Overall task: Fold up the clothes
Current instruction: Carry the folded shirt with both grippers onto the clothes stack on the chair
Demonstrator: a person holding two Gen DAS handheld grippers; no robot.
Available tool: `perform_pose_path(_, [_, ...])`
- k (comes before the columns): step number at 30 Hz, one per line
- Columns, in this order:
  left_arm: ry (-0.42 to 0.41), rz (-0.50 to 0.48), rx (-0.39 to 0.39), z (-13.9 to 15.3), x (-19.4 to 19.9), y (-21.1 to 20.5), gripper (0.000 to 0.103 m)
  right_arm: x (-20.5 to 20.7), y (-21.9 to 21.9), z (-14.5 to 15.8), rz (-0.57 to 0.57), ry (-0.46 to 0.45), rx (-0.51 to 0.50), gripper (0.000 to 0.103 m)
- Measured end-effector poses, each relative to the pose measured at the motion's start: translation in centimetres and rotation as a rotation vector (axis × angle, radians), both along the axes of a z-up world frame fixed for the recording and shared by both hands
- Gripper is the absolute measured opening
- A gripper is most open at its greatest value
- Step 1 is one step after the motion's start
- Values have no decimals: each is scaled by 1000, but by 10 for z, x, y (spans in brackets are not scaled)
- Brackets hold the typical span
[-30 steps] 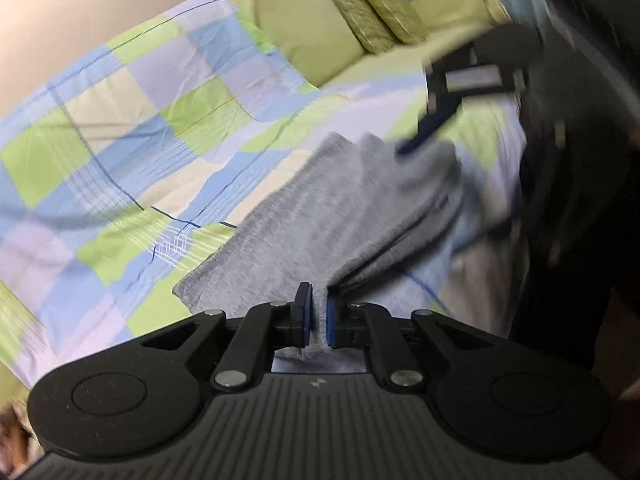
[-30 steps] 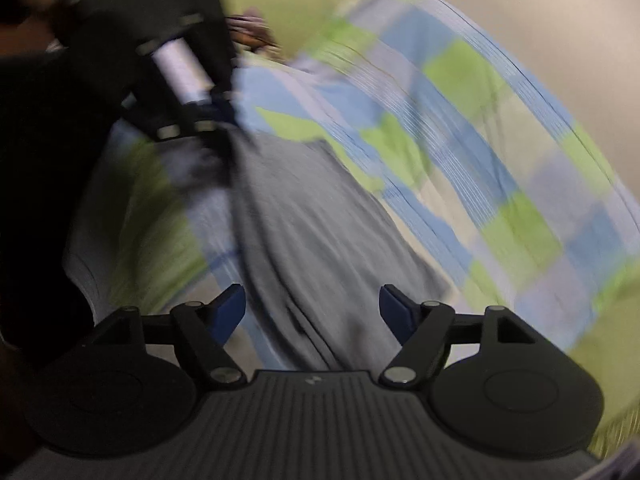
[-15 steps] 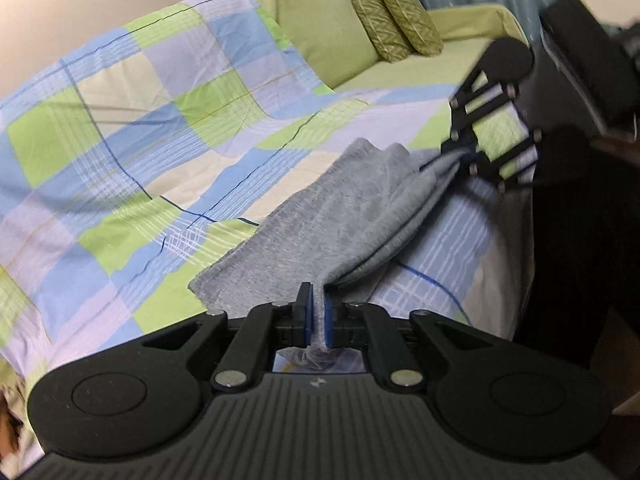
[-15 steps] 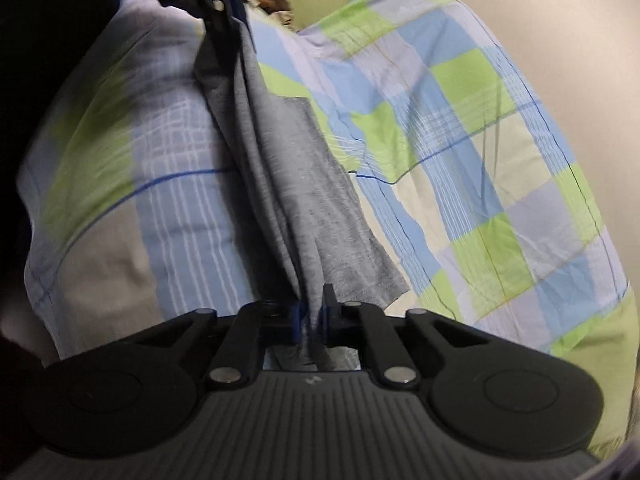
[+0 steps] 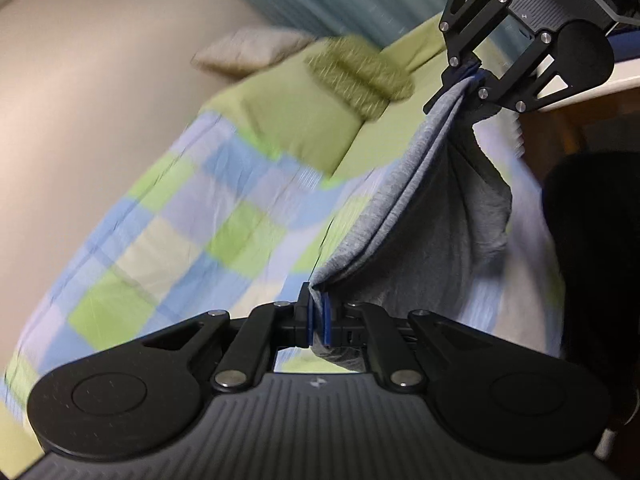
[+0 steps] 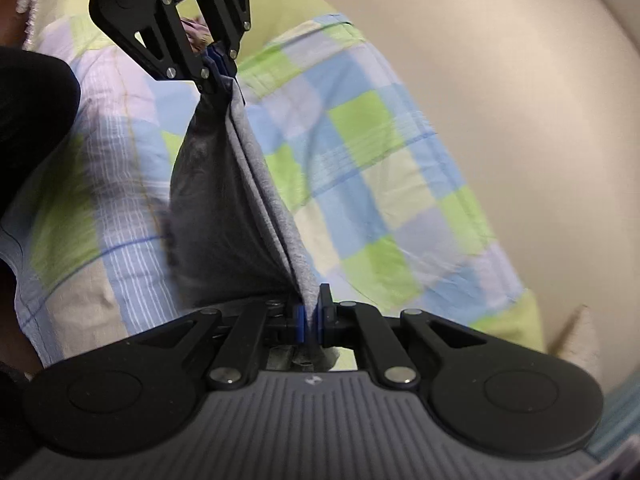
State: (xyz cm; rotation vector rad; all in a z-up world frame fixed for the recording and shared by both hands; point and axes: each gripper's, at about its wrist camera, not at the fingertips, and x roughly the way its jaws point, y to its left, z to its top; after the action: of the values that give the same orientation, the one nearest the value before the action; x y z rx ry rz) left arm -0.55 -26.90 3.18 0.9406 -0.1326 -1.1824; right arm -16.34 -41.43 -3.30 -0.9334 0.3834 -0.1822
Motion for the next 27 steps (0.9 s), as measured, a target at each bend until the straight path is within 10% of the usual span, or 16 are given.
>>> perform_pose_path(7, [-37,-337,-14,9,-65,-61,3,-88,-12,5,-313,-25,61,2])
perform_pose_path(16, [-130,-846,-45,35,-207,-238,3,-229,-83,22,-808,-86,131,2])
perform_pose_path(23, [-162,-1041,-233,86,-317,-358,3,-319,-166,69,-1138,-186,-83,3])
perform_pose_path(27, [-130,-1094,-188,55,-357,-399,3,-350,-209,49,-1286,-165,-109,3])
